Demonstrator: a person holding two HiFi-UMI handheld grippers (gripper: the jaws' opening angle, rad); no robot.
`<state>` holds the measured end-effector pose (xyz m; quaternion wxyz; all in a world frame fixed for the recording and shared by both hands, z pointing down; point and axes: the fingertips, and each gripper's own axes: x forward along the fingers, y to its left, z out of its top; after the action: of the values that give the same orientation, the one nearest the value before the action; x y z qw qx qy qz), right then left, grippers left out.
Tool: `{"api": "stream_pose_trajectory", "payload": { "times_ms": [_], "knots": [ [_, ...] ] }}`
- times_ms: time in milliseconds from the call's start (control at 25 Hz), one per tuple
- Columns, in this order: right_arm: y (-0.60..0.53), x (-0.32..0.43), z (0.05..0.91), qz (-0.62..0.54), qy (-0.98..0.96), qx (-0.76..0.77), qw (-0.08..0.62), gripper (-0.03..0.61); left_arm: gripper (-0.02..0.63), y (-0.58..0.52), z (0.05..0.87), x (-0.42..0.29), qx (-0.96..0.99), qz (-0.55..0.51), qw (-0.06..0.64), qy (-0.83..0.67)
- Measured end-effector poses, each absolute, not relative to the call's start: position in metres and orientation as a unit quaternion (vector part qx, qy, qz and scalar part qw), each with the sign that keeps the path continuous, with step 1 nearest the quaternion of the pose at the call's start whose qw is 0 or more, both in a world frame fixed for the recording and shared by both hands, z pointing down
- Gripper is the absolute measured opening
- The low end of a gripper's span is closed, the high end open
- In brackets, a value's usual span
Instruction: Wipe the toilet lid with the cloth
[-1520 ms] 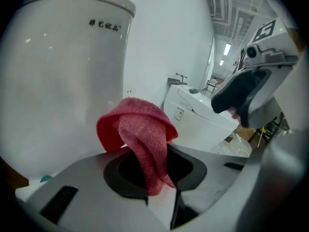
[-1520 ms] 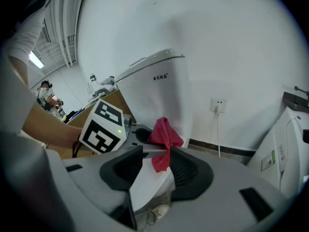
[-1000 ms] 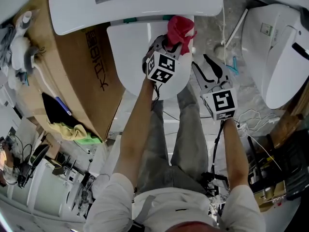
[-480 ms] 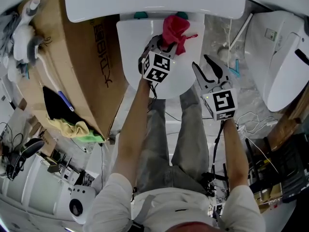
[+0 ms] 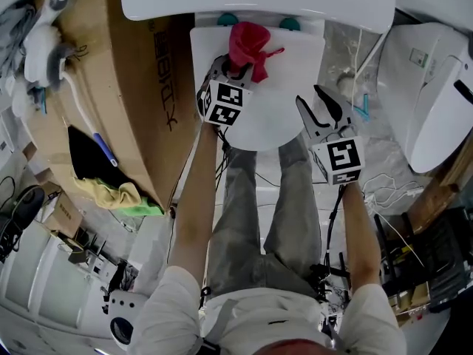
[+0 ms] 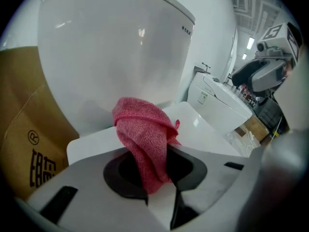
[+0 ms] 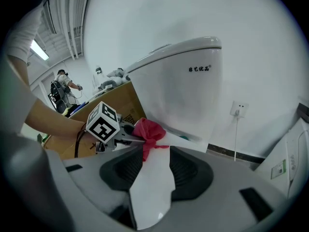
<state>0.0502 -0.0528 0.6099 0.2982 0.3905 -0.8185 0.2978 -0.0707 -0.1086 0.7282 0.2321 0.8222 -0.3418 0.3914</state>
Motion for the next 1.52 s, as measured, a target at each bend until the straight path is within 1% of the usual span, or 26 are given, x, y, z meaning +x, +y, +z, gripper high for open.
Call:
{"api": "stream_pose_trajectory", "payload": {
  "times_ms": [440,880,1080,1320,1400,1520],
  "knots": [
    [-0.047,0.024,0.608,0.291,-0.824,0.38,0.304,0.186,0.109,-0.111,0.731,-0.15,0.782,0.407,0.24,-0.406],
    [-0.041,0.008,0.604,0.285,-0.826,0.376,0.309,0.186,0.109,-0.109,0.733,-0.209,0.75,0.422,0.243,-0.447],
    [-0.038,0.0,0.604,0.284,-0.827,0.374,0.309,0.186,0.109,-0.109,0.73,-0.238,0.72,0.453,0.222,-0.477],
    [-0.038,-0.012,0.601,0.283,-0.829,0.373,0.305,0.186,0.109,-0.102,0.72,-0.254,0.708,0.461,0.214,-0.49],
    [-0.037,-0.015,0.6,0.281,-0.831,0.373,0.303,0.186,0.109,-0.096,0.716,-0.257,0.705,0.476,0.197,-0.488],
    [-0.037,-0.018,0.599,0.279,-0.832,0.374,0.3,0.186,0.109,-0.087,0.711,-0.256,0.702,0.514,0.146,-0.472]
  ]
}}
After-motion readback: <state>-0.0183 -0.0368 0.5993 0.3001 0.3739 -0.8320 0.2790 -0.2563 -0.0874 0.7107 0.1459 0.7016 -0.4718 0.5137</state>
